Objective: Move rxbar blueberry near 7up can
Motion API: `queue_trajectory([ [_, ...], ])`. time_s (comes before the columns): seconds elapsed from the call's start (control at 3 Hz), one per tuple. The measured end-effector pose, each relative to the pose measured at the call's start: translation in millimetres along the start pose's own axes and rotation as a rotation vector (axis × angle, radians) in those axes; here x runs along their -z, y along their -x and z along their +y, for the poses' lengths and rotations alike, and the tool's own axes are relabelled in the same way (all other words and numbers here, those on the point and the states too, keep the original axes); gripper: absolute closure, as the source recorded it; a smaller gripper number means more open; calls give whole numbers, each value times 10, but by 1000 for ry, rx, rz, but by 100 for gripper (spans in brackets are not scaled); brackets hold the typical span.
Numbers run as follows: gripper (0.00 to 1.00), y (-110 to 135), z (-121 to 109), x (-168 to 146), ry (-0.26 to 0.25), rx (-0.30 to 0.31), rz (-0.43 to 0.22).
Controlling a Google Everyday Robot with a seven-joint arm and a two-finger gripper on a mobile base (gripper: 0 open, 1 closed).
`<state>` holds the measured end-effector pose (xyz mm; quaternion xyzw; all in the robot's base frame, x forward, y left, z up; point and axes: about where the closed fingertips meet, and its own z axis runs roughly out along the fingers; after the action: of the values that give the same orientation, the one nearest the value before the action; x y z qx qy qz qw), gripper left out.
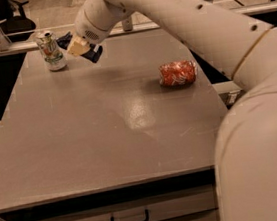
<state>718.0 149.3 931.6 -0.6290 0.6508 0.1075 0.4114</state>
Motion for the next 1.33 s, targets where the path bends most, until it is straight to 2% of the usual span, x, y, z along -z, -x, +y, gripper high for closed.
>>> queue_trajectory([
  [0.33,100,-118,-65,-250,28,-18,19],
  [0.67,82,-285,-120,-472,57,-42,43],
  [1.33,35,-403,-188,-708,83,-70,59],
])
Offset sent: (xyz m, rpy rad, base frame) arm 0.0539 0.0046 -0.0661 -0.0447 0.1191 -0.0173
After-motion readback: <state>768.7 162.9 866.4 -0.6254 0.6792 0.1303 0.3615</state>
